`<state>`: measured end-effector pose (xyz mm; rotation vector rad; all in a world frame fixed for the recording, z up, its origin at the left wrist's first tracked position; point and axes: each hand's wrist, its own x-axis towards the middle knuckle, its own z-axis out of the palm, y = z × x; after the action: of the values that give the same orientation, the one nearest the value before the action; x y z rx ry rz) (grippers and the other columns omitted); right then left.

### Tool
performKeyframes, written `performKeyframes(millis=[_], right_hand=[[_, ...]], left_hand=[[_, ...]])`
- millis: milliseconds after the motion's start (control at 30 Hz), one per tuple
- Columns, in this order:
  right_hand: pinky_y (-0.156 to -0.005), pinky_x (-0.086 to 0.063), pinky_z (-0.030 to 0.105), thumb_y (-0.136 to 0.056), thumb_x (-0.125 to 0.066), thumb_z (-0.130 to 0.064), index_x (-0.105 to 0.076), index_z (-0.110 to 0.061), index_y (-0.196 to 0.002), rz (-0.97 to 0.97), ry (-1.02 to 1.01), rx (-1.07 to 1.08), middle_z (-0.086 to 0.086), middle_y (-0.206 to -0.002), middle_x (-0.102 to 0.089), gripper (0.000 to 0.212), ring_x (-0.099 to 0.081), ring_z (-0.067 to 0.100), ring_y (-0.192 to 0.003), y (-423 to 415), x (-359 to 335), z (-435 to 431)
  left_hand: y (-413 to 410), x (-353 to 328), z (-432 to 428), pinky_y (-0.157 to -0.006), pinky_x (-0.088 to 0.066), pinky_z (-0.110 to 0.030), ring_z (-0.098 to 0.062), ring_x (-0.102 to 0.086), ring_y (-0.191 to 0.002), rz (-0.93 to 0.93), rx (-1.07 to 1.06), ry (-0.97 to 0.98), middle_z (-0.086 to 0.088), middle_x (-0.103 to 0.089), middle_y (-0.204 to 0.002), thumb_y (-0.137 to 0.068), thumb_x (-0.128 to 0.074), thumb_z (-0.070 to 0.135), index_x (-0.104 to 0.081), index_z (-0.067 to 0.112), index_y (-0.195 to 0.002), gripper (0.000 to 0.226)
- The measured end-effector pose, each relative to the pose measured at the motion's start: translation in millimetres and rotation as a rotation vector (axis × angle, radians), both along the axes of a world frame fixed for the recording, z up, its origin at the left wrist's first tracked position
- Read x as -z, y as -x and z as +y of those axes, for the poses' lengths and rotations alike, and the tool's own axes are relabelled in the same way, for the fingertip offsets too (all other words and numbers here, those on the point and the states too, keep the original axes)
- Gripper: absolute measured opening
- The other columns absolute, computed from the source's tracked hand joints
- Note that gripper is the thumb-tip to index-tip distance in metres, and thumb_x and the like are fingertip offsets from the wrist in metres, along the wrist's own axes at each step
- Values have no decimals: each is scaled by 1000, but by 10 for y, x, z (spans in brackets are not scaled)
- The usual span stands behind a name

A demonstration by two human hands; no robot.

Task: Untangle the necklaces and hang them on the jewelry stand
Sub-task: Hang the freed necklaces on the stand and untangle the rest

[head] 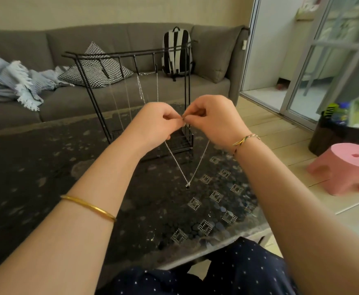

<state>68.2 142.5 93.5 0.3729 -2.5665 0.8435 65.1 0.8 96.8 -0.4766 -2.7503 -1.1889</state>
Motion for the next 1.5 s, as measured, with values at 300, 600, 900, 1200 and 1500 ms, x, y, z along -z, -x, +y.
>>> performKeyframes(millis=[300, 600, 900, 1200, 1500], right_hand=[[-62, -45, 12, -86, -61, -17, -71, -13, -89, -136, -21, -22, -3, -66, -65, 11, -65, 16, -64, 278, -287, 71], [-81, -55, 36, -86, -59, -16, -62, -23, -65, -73, 235, 87, 7, -69, -71, 23, -68, 16, -69, 930, -605, 67], [-77, -56, 42, -85, -55, -22, -67, -18, -73, -72, 342, 225, 3, -79, -70, 18, -67, 25, -78, 1526, -537, -67], [-70, -53, 33, -90, -51, -22, -67, -22, -80, -125, 135, 337, 1, -84, -68, 18, -64, 25, -78, 1550, -315, -33], [-77, -54, 38, -92, -53, -26, -67, -22, -97, -172, 113, 276, 2, -97, -68, 15, -64, 24, -87, 1505, -264, -54]], left_hand=[[276, -297, -57, -55, -43, -19, -4, -53, -55, 49, -73, 18, 4, -60, -68, -91, -59, 22, -65, 21, -80, 13], [896, -697, -25, -73, -55, -35, -28, -68, -75, 166, -207, -83, -3, -68, -66, -87, -60, 9, -68, 14, -70, 19], [1466, -684, 117, -86, -41, -41, -29, -52, -105, 461, -469, 293, -2, -64, -105, -88, -61, 26, -73, 26, -85, 13], [1530, -430, 205, -90, -29, -38, -28, -37, -110, 583, -552, 541, -1, -48, -112, -86, -62, 38, -73, 26, -92, 17], [1512, -385, 254, -94, -28, -42, -30, -36, -114, 611, -514, 660, -5, -46, -117, -88, -59, 35, -72, 21, -100, 22]])
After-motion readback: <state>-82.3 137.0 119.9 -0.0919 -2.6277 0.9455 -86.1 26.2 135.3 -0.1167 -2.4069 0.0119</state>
